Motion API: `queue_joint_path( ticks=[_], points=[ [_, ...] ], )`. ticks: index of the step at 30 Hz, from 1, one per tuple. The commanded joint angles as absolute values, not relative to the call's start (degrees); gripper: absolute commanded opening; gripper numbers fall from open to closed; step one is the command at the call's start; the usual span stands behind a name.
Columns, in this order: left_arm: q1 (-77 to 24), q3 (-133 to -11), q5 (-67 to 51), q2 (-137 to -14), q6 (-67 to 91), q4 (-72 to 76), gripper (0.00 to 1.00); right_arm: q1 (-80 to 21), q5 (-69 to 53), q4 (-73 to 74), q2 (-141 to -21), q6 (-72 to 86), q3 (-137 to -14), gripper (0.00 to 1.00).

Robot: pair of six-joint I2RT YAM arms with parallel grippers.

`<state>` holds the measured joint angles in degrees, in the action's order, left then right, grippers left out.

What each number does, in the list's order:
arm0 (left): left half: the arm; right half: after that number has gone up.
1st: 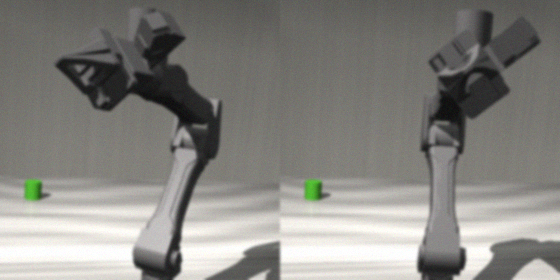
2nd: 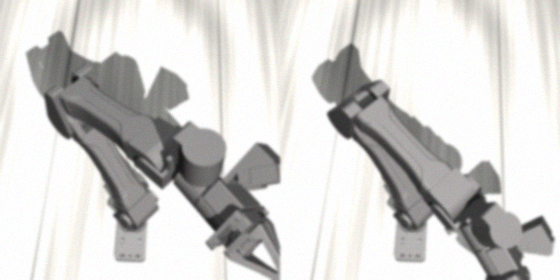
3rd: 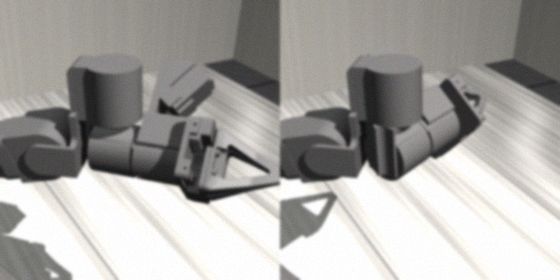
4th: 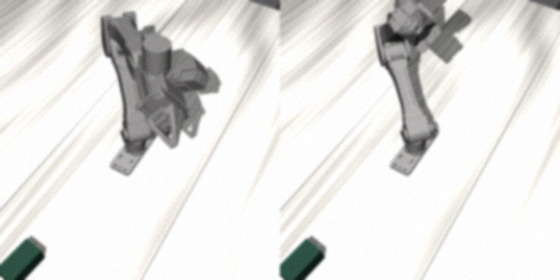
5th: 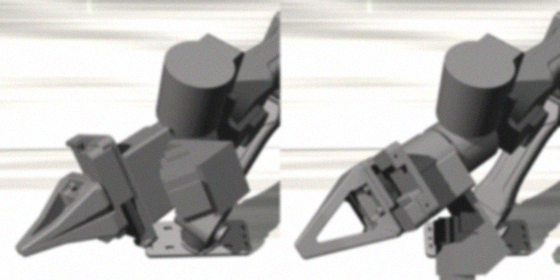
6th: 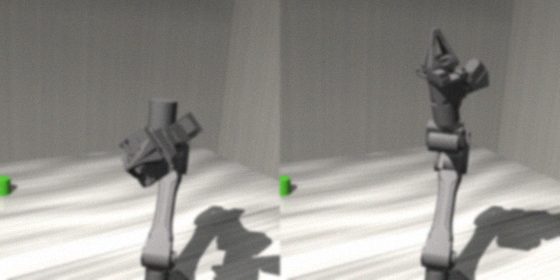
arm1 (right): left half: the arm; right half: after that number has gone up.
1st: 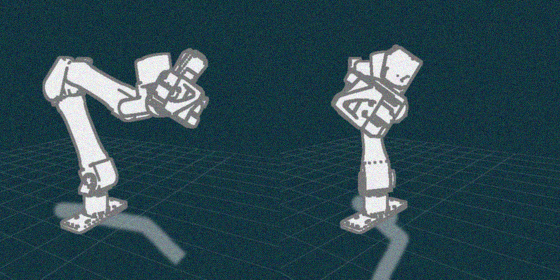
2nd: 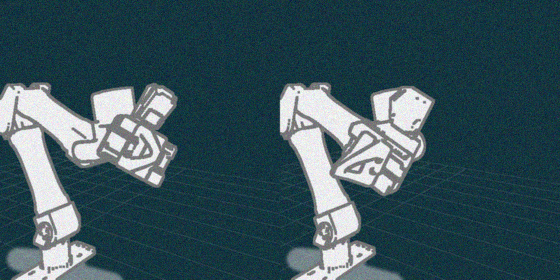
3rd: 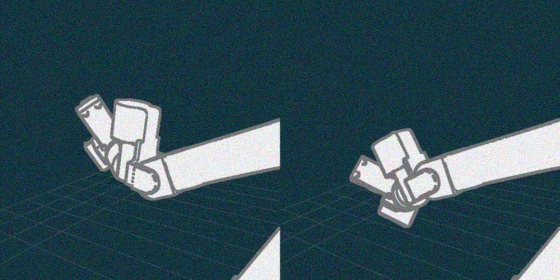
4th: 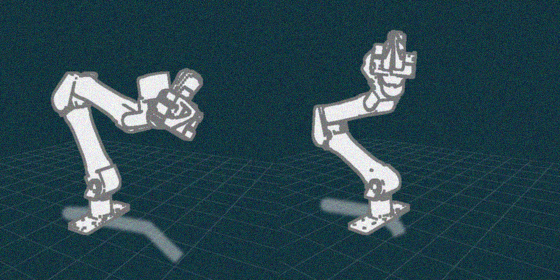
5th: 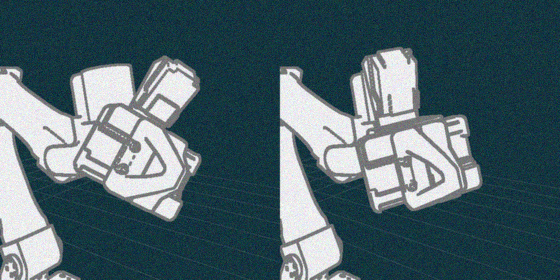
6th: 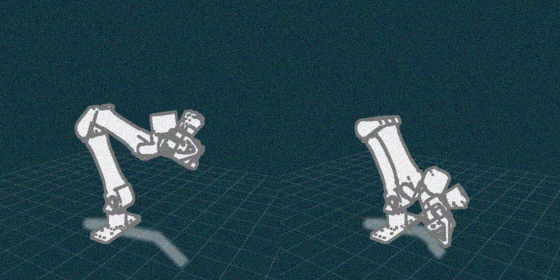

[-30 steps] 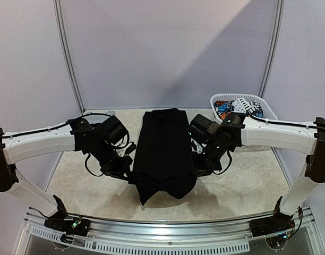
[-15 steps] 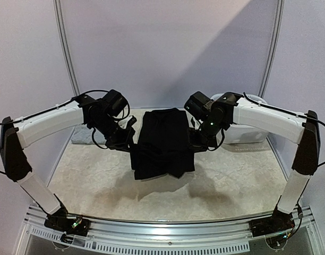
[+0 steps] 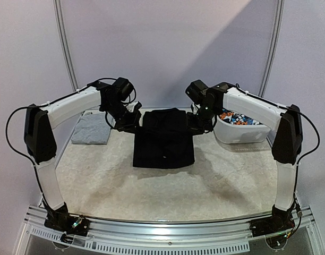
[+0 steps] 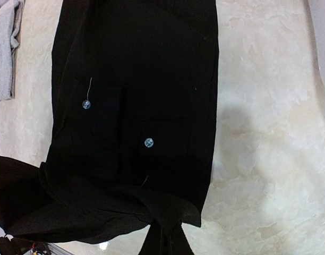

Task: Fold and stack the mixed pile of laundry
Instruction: Fold the rectangle-folded shirt at the center of the board.

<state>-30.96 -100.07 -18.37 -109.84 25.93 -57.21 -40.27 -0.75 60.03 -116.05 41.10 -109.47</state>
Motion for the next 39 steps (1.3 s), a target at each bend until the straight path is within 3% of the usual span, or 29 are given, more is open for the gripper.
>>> queue_joint_path(
  ticks=[1, 25, 39],
  points=[
    [-29.18, -105.73, -16.97, -114.2, 23.86, -60.51, 0.0, -38.48, -2.65, 58.66, -121.19, 38.59, -114.51, 0.0],
    [-23.34, -115.5, -20.08, -130.62, 25.4, -56.35, 0.0, -33.81, -4.14, 49.88, -136.08, 35.65, -126.85, 0.0],
    [-23.12, -120.84, -23.14, -136.41, 29.89, -52.02, 0.12, -33.24, 4.11, 50.19, -138.5, 47.05, -128.42, 0.0]
  ],
)
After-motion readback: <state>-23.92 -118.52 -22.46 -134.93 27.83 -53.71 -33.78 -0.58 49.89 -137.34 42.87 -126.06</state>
